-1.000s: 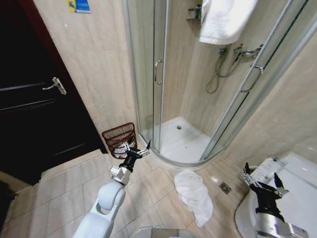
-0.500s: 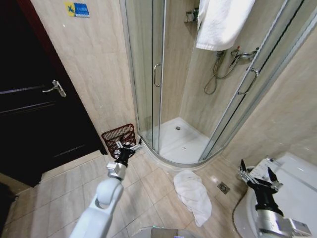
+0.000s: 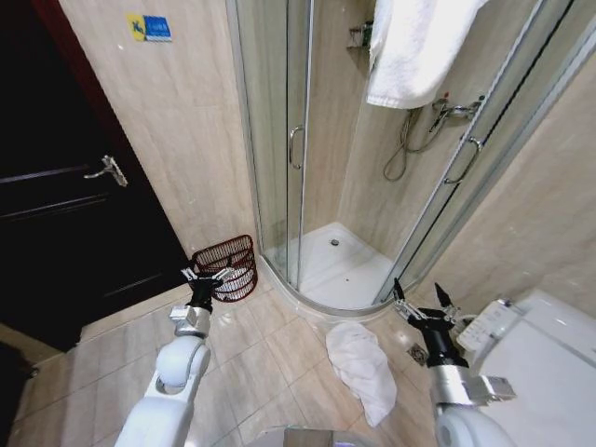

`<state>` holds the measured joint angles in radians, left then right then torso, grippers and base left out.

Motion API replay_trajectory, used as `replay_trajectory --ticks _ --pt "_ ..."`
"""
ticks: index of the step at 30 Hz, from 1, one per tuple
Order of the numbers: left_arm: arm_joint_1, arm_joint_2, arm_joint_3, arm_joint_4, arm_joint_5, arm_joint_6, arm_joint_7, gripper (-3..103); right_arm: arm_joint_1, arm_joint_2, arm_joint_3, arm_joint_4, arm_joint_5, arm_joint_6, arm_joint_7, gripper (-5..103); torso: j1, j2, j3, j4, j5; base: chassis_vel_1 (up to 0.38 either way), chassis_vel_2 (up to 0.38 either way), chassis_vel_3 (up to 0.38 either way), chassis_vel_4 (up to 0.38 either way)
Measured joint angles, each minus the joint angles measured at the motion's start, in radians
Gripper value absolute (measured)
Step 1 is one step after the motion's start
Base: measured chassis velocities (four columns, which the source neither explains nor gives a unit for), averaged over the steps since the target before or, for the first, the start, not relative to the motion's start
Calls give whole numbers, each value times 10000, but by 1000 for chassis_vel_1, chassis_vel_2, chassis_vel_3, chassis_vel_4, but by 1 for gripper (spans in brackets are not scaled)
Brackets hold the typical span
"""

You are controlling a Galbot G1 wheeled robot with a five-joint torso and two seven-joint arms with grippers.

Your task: Discard the used towel into the hamper.

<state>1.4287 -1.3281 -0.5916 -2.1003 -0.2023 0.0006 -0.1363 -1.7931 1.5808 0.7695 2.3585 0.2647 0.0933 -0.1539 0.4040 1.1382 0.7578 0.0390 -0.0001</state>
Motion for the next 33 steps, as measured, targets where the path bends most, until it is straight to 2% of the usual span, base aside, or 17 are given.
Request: replay_trajectory --ticks 17,33 --pt "42 55 41 -454 -85 221 304 100 -125 -234 242 351 222 68 513 100 393 860 467 0 1 0 0 0 0" --pt "97 196 28 -589 -179 204 501 100 -120 -173 280 558 189 41 577 100 798 1746 948 1 1 0 0 0 0"
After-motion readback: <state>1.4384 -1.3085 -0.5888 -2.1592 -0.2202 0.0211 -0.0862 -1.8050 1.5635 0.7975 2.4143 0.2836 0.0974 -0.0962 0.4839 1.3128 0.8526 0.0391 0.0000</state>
